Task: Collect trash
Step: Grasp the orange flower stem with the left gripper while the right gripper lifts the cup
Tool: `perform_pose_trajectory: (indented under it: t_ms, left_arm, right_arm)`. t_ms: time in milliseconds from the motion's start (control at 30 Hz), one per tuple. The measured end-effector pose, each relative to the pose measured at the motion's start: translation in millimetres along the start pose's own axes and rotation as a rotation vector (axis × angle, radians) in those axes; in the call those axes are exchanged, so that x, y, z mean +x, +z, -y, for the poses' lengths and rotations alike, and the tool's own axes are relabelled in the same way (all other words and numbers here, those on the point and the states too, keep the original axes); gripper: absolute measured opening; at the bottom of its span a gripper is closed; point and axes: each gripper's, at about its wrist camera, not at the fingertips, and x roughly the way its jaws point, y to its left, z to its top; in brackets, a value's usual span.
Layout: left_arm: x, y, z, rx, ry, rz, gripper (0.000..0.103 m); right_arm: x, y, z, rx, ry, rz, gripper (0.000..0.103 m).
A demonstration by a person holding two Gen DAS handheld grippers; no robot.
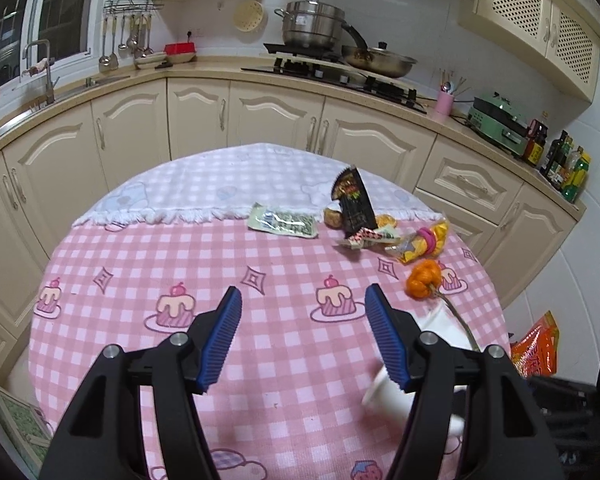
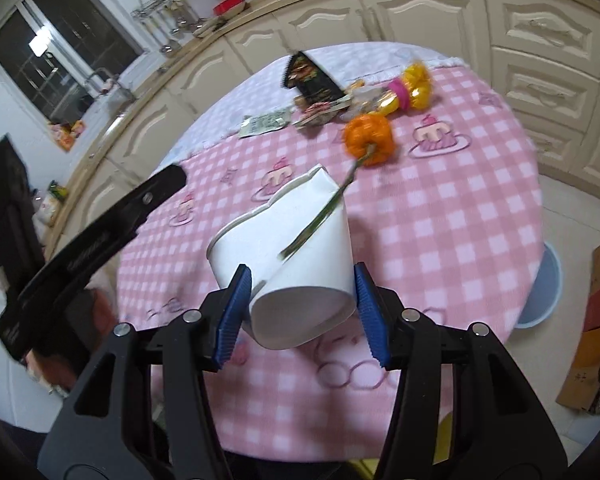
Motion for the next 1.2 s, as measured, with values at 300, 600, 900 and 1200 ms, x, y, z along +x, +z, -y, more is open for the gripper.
perform_pose_trajectory:
  t_ms: [300,600,900,1200]
  left_arm:
    - [-26.0,-1.5,-22.2,-0.022,0.054,0.037,0.064]
    - [-44.4,-13.3,-37.4,-0.026,0.060,0.038,0.066]
    - [-23.7,-10.8,14.7,0.067,-0.029,-0.001,0.066]
    - [36.8,-6.3,101.0,0.206,-0.082,-0.116,0.075]
  right_arm:
    - [0.7,0.4,-31.1,-0.052,0.078,0.006,0.052]
    - [-1.0,18.8,-44.7,-0.053,0.079,0.065,0.052]
    - [-42.1,21.5,20.7,0.075,-0.035,0.167,0.052]
    - [-85.8,10.3,103.7,0.239,-0.135,0.254,0.052]
